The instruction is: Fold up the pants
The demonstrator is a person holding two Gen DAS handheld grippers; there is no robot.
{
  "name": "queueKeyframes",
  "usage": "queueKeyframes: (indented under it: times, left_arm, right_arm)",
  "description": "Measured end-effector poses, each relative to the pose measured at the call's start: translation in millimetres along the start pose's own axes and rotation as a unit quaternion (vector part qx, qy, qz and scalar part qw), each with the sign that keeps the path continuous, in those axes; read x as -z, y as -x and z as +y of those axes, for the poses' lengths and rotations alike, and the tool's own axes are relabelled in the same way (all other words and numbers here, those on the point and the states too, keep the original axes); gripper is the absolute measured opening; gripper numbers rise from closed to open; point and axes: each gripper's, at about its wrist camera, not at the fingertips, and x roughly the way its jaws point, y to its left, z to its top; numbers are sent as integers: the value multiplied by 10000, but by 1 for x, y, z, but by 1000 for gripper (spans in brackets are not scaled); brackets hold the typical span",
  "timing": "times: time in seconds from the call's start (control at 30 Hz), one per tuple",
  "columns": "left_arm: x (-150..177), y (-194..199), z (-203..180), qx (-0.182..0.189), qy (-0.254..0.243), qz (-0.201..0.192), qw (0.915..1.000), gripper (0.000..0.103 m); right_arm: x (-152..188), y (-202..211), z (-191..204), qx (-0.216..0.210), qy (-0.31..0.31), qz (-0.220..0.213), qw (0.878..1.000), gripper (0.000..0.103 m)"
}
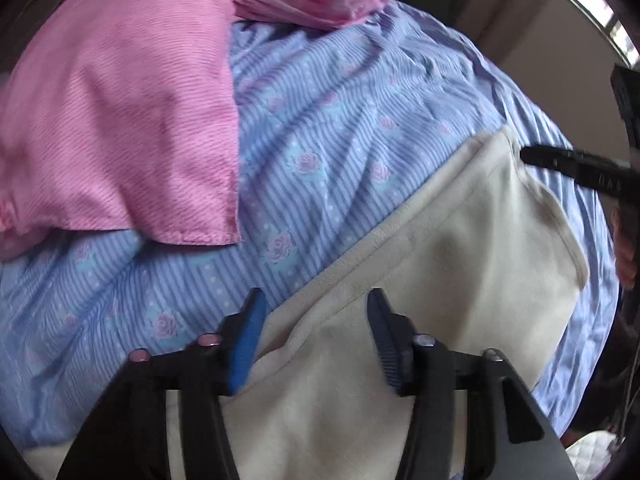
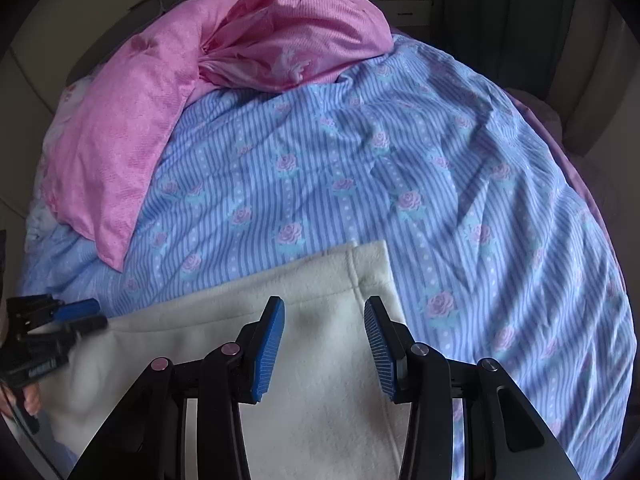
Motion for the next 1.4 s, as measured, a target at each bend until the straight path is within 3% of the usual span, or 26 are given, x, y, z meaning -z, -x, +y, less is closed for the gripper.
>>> queueKeyframes:
  times: [0.17, 0.23, 0.3, 0.4, 0.73, 1.13, 1.27, 1.4]
  left_arm:
    - [5, -21, 4, 77, 89, 461, 9989, 49]
    - [10, -24, 2, 32, 16, 530, 9986, 41]
    - [14, -28, 0, -11, 11, 576, 9983, 18]
    - [20, -29, 0, -15, 106, 591, 9982, 11]
    - [30, -12, -3, -488, 214, 211, 9984, 10]
    - [28, -9, 27, -613, 720, 46, 9955, 10]
    - [29, -33, 27, -900, 738, 467, 9921, 29]
    - [32, -2, 31, -790, 1250, 132, 9889, 40]
  right_arm:
    - [-3, -6, -4, -146, 133, -18, 9998, 43]
    - [-7, -9, -5, -124, 193, -10, 9997, 43]
    - [-12, -13, -8, -146, 178, -6, 9997, 43]
    - [-18, -22, -10, -268, 145, 142, 9994, 43]
    - [-22, -47, -15, -117, 148, 472, 9987, 43]
    - [-31, -44, 2, 77, 518, 114, 9986, 41]
    - [-23, -45, 2, 138, 485, 153, 9986, 41]
    - [-14, -29, 12, 212, 667, 72, 9975, 41]
